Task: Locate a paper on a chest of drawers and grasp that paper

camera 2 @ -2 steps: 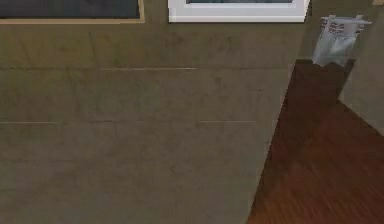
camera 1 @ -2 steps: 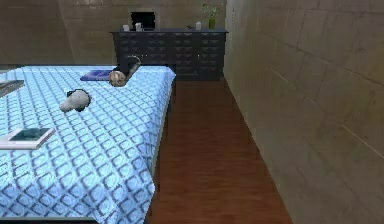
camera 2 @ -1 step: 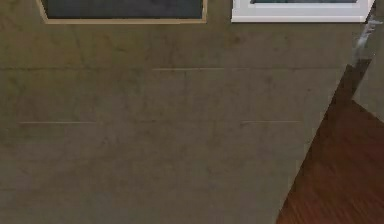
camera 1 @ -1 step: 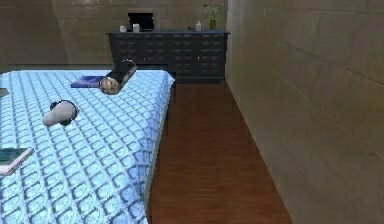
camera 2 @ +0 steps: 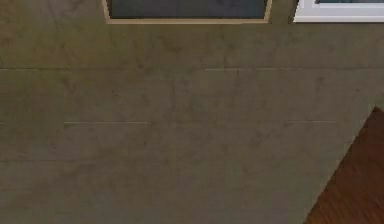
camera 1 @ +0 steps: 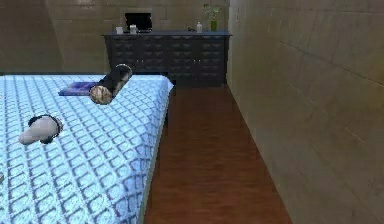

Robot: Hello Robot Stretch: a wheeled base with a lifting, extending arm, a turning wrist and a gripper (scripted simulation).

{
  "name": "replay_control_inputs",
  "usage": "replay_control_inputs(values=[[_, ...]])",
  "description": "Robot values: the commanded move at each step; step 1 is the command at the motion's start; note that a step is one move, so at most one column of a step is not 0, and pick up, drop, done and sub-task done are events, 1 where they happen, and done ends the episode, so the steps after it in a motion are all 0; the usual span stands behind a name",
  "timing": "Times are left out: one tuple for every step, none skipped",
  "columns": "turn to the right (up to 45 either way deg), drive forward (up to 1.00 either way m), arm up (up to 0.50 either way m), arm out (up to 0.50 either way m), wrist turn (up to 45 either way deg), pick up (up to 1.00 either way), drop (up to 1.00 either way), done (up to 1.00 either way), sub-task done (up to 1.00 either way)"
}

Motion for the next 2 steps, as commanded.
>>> replay_control_inputs(values=[[45.0, 0.0, 0.0, 0.0, 0.0, 0.0, 0.0, 0.0, 0.0], [18.0, 0.0, 0.0, 0.0, 0.0, 0.0, 0.0, 0.0, 0.0]])
